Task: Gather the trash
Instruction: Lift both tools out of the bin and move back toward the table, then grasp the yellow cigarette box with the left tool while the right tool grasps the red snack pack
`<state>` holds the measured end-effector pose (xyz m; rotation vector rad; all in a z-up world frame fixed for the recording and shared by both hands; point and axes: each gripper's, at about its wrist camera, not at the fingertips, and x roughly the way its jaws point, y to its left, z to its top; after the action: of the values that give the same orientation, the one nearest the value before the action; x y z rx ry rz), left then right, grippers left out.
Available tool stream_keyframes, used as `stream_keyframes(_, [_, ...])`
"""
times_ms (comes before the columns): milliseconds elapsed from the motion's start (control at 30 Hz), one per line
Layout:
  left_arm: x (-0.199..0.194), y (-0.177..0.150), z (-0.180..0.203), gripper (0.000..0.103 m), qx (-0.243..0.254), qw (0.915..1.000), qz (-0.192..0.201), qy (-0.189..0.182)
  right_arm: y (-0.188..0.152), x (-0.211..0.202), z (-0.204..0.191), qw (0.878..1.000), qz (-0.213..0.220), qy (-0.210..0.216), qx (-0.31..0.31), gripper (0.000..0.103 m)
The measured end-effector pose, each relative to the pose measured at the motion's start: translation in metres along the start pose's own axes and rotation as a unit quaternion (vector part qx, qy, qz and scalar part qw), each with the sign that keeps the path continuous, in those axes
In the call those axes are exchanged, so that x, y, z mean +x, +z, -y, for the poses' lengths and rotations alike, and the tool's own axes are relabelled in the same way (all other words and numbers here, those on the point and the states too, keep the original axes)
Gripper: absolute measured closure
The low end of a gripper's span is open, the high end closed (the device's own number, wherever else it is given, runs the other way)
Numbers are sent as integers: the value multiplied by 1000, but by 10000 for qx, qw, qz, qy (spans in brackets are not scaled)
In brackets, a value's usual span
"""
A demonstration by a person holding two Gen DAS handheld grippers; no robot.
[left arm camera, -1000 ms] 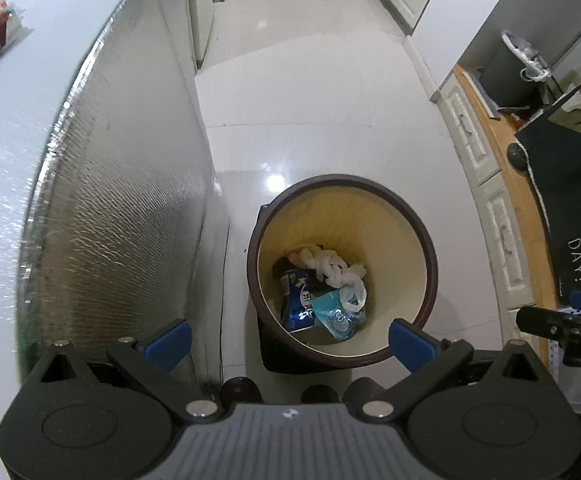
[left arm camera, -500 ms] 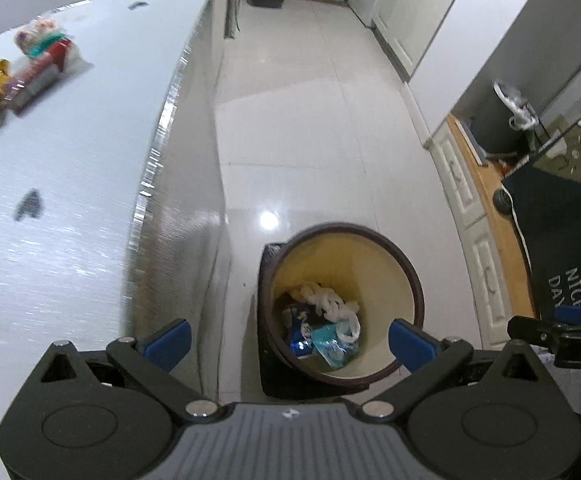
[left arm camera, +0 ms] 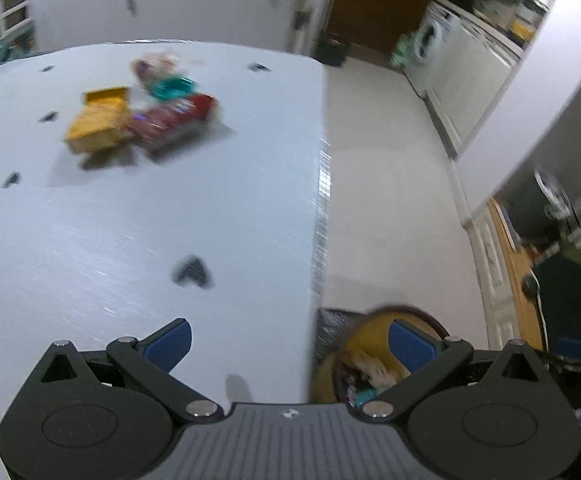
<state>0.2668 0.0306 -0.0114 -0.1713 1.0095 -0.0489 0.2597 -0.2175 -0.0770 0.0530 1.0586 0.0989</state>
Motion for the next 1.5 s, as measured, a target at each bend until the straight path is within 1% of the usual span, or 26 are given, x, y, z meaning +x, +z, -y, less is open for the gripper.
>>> stream_keyframes(167, [-5,22,-41,0,-250,9992,214,218,22,12,-41,9994,148,211,-236,0])
stream_keyframes(333, [-4,45,-78,0,-359,9978,297,470,41,25,-81,9976,271,408,-480,0])
stream_keyframes(500, [2,75,-115,0,-470,9962,476,550,59,39,-125,9937,419,578,-864,0])
stream_keyframes(667, [11,105,-139,0,-512,9947,658,608,82,55,-167,9878,551,807,-1217,0])
stream_keyframes(767, [15,123,-149,0,-501,9941,766,579,98,65,-192,9828,662,932,-1453,0])
stream_keyframes(900, [26,145,-157,0,-461,9945,805,493,119,79,-224,9747,739,1063,-1822,0])
stream_keyframes(1067, [43,165,-164,0,-459,9956,749,333,146,95,-262,9598,859,1232,-2372,0])
stream_keyframes(1167, [49,173,-170,0,-552,9955,713,293,161,109,-278,9561,746,1336,-2499,0])
stream_keyframes(1233, [52,176,-175,0,-661,9950,703,270,170,121,-288,9542,583,1405,-2577,0])
stream_keyframes(1400, [60,185,-185,1,-815,9945,621,228,182,147,-313,9413,365,1431,-3036,0])
stream_keyframes(1500, [67,190,-189,1,-902,9945,485,208,187,161,-325,9355,164,1441,-3220,0])
